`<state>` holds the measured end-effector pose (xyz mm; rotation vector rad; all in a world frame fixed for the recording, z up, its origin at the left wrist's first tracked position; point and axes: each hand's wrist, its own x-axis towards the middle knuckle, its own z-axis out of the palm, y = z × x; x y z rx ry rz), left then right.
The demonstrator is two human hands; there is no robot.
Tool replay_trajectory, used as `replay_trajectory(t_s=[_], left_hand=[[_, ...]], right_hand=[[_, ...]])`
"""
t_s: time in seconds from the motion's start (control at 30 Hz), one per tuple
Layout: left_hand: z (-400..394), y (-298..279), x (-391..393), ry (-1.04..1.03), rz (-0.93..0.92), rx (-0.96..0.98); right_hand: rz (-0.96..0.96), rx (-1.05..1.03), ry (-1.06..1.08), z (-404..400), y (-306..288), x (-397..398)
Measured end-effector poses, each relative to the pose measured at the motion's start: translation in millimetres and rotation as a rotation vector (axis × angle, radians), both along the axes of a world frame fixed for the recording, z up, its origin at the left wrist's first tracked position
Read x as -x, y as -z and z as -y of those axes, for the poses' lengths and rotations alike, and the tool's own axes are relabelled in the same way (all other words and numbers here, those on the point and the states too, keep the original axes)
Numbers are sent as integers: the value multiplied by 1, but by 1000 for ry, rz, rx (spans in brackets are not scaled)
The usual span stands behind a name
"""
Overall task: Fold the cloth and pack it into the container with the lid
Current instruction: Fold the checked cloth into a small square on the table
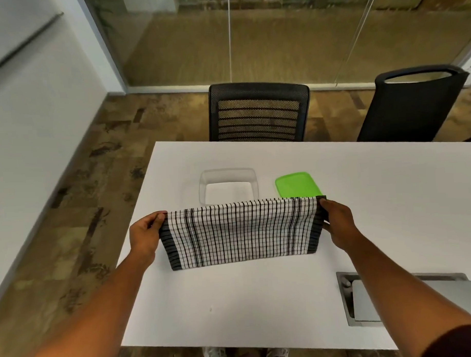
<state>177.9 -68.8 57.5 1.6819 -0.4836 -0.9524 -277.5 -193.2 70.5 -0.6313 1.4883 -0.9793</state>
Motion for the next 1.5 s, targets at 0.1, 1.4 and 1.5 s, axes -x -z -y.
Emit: replay_trajectory(t_s=[0.1, 1.4, 1.5], left_hand=[[1, 0, 0, -28, -39, 6], [18, -91, 130, 497, -164, 176], [16, -92, 132, 494, -159, 185]], right_hand=[[44, 49, 3, 0, -2, 4], [-108, 424, -535, -57, -73, -154], [-287, 573, -549, -58, -73, -151]])
